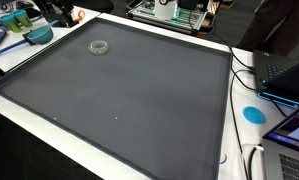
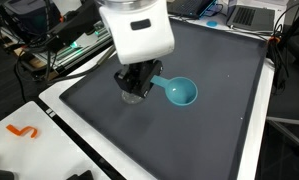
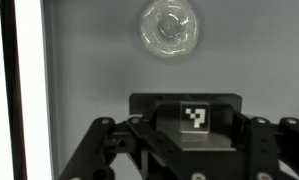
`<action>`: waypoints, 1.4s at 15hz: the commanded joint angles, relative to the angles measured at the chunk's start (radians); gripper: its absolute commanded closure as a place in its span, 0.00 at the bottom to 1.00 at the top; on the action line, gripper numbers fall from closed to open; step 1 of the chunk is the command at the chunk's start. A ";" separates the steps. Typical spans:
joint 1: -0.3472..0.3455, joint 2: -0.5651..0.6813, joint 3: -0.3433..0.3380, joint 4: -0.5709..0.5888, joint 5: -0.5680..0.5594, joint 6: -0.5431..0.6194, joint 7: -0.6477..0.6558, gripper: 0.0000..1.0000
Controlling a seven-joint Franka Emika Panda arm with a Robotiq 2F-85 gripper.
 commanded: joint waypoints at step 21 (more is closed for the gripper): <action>-0.213 -0.022 -0.074 -0.148 0.398 -0.116 -0.577 0.72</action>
